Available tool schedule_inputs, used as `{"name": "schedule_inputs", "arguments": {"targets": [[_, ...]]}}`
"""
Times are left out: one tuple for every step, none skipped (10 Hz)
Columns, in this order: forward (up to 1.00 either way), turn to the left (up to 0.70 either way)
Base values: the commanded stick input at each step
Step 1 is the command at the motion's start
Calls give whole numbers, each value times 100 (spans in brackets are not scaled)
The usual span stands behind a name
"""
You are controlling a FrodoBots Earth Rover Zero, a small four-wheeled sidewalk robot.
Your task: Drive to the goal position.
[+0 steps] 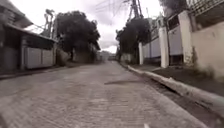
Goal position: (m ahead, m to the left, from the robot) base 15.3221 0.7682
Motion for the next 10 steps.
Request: {"name": "schedule_inputs", "arguments": {"targets": [[70,0],[70,0],[70,0],[70,0],[70,0],[70,0],[70,0],[70,0],[70,0],[70,0]]}}
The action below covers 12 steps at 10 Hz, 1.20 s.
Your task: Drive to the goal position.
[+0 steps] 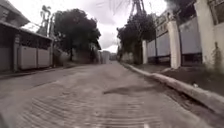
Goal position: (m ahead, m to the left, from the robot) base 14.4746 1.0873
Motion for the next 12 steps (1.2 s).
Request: {"name": "schedule_inputs", "arguments": {"targets": [[70,0],[70,0],[70,0],[70,0],[70,0],[70,0],[70,0],[70,0],[70,0],[70,0],[70,0],[70,0]]}}
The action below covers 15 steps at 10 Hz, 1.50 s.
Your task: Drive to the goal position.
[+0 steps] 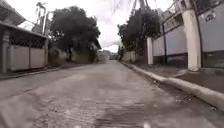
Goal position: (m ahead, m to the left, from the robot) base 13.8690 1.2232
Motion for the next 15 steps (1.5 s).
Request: {"name": "schedule_inputs", "arguments": {"targets": [[70,0],[70,0],[70,0],[70,0],[70,0],[70,0],[70,0],[70,0],[70,0],[70,0],[70,0],[70,0],[70,0],[70,0],[70,0]]}}
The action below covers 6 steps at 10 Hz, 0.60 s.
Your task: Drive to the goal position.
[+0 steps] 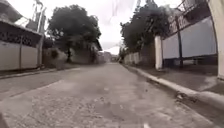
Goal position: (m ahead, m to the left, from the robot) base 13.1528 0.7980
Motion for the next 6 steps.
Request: {"name": "schedule_inputs", "arguments": {"targets": [[70,0],[70,0],[70,0],[70,0],[70,0],[70,0]]}}
